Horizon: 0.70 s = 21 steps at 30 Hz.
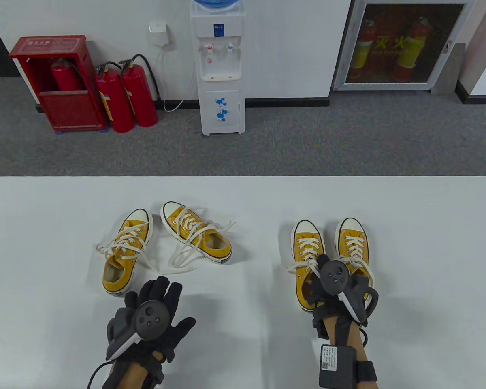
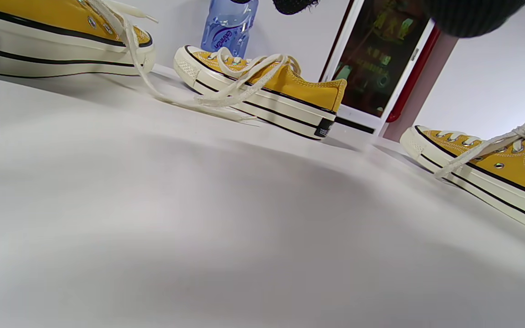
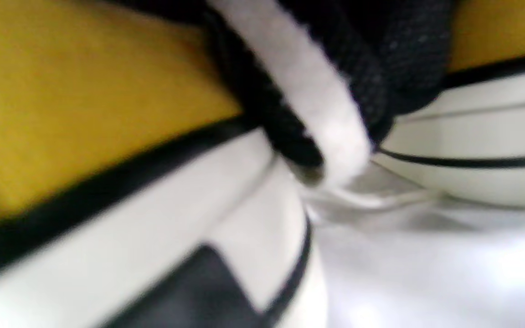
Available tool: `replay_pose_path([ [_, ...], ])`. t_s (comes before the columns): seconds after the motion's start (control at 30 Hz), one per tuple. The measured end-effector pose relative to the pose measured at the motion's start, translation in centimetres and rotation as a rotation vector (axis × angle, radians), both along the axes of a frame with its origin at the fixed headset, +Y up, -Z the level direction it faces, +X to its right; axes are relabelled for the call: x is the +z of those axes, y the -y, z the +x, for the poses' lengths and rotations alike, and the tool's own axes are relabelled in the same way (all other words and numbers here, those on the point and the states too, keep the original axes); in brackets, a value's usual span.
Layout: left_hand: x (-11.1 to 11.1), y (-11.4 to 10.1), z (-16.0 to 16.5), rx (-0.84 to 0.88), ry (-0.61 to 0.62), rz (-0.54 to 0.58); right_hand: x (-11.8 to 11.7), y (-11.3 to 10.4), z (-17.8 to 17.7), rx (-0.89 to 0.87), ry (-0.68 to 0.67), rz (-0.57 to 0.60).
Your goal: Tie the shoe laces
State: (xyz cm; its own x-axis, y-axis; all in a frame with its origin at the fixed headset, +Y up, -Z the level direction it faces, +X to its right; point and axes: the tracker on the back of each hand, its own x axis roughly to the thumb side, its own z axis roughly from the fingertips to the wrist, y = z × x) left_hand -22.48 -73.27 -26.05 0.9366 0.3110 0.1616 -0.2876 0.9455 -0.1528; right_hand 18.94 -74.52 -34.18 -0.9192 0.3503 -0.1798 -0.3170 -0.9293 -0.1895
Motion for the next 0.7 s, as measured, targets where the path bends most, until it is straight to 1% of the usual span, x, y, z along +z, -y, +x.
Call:
replay_pose_path([
  [0.27,0.0,0.1,0.0,-0.003,0.003,-0.003,0.0,-0.1,0.0,0.006,0.006,-0.041],
  [0.33,-0.1,0.1,0.0,-0.003,0.001,0.000,0.1,-0.4,0.1,-0.004,0.011,-0.068],
  [0.4,-0.1,0.1,-0.1,0.000,0.000,0.000,0.2,-0.8,0.1,-0.012,0.003,-0.064],
  [0.47,-0.1,0.0,-0.1,0.005,0.000,0.001,0.5,-1.8,0.0,0.004,0.004,-0.082],
  [0.5,-0.1,0.0,-0.1,0.004,0.002,0.001,0.7,-2.5,-0.2,0.009,-0.002,-0.066],
  [0.53,-0.1,0.0,0.0,0.004,0.003,0.005,1.0,-3.4,-0.5,0.002,-0.008,-0.013],
  [0.6,-0.1,-0.1,0.0,0.007,0.007,0.009,1.3,-4.7,-1.2,-0.002,-0.020,0.041],
  [0.7,0.0,-0.2,0.1,0.009,0.012,0.013,1.6,-6.7,-3.2,0.024,-0.061,0.085],
])
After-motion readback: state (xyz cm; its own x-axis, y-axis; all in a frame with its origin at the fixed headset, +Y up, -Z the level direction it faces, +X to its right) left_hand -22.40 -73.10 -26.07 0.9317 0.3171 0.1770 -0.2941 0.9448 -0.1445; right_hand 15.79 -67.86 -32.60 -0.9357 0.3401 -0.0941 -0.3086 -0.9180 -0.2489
